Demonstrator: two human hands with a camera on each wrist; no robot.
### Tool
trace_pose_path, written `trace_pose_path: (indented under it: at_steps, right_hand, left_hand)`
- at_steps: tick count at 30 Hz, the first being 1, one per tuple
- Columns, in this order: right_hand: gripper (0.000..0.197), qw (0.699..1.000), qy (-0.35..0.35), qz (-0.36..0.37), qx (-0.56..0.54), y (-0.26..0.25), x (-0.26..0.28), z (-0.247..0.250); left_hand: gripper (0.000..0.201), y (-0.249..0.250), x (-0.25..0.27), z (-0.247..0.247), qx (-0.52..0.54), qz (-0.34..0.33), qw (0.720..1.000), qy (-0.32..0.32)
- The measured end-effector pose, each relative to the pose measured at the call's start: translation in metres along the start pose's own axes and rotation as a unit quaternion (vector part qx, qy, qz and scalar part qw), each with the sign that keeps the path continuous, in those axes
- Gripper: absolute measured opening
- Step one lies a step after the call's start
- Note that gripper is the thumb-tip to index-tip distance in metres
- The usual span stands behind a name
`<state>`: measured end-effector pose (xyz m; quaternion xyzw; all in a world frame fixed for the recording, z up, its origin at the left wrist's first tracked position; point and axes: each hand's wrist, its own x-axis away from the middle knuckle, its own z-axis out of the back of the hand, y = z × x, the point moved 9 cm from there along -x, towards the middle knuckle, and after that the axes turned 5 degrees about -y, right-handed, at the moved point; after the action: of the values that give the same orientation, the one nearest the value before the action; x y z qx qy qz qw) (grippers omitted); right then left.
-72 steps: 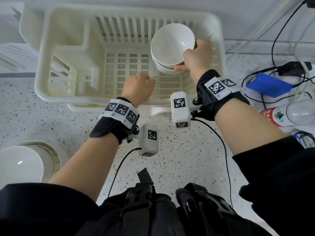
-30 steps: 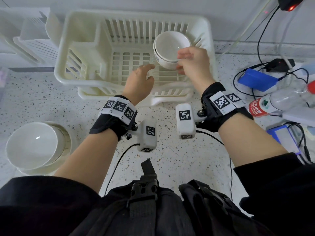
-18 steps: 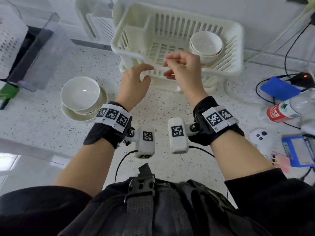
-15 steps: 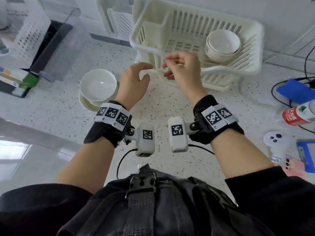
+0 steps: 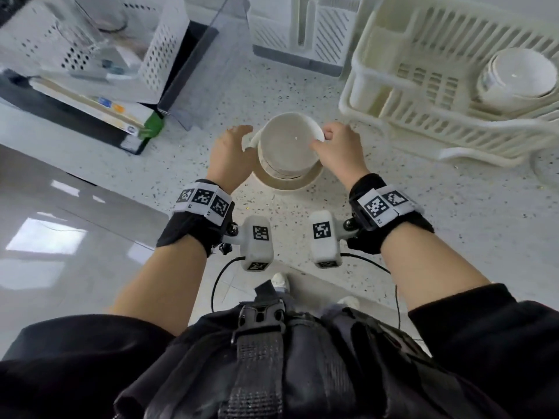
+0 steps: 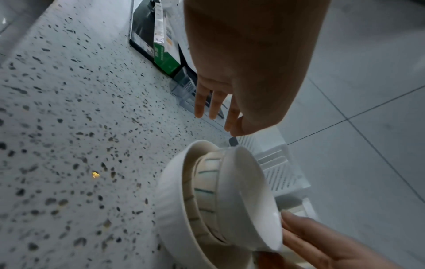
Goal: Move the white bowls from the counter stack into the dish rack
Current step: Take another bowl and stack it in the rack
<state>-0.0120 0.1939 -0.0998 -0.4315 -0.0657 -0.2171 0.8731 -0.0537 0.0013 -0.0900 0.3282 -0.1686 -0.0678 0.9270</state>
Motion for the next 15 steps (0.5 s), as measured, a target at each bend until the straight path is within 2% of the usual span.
trace_pose_path:
  at_steps: [2, 5, 10, 15]
  right_hand:
    - [0.038, 0.999, -0.007, -0.023, 0.028, 0.002, -0.003, -0.01]
    - [0.038, 0.998, -0.017, -0.06, 0.027, 0.01, -0.008, -0.018]
    - [0.036, 0.995, 0.005, -0.103, -0.01, 0.019, -0.006, -0.021]
    - [0.026, 0.989, 0.056, -0.101, -0.093, 0.016, 0.003, -0.012]
  left_hand:
    - [0.043, -0.012, -0.004, -0.006, -0.008, 0.009, 0.999, -0.046]
    - [0.038, -0.015, -0.007, -0.018, -0.007, -0.012, 0.995, -0.095]
    - [0.034, -0.009, -0.01, -0.023, 0.01, -0.048, 0.993, -0.108]
    - [0.038, -0.002, -0.004, -0.021, 0.009, -0.073, 0.991, -0.112]
